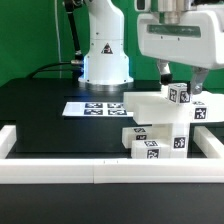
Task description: Assemble chair
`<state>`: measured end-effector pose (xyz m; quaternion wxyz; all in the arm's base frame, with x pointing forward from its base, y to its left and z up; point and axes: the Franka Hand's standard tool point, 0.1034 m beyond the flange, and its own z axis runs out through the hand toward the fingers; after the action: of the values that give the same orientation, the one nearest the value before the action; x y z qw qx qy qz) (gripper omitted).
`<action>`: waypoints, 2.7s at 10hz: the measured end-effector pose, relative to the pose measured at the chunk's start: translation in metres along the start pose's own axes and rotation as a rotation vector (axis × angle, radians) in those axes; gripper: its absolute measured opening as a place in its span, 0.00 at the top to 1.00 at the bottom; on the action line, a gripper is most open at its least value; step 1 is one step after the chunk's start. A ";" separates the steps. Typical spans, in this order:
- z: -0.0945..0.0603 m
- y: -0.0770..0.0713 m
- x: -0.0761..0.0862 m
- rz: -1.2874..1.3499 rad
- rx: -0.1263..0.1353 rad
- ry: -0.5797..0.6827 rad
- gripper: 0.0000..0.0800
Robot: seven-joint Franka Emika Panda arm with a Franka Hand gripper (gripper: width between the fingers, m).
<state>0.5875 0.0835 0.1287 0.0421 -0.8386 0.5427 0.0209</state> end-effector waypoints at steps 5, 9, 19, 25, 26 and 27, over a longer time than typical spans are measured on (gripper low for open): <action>-0.023 0.004 -0.005 -0.225 0.037 -0.004 0.19; -0.020 0.005 -0.005 -0.225 0.032 -0.004 0.19; -0.032 0.044 -0.024 -0.632 0.064 0.002 0.19; -0.020 0.085 -0.044 -1.078 0.112 0.074 0.19; -0.021 0.084 -0.043 -1.057 0.111 0.068 0.19; -0.021 0.083 -0.043 -1.057 0.111 0.069 0.19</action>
Offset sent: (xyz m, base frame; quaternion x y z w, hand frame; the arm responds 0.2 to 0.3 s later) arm -0.0180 0.0010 0.0153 0.0426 -0.0246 -0.1325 0.9900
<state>0.4941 0.0864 0.1490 0.0733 -0.9944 0.0474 -0.0597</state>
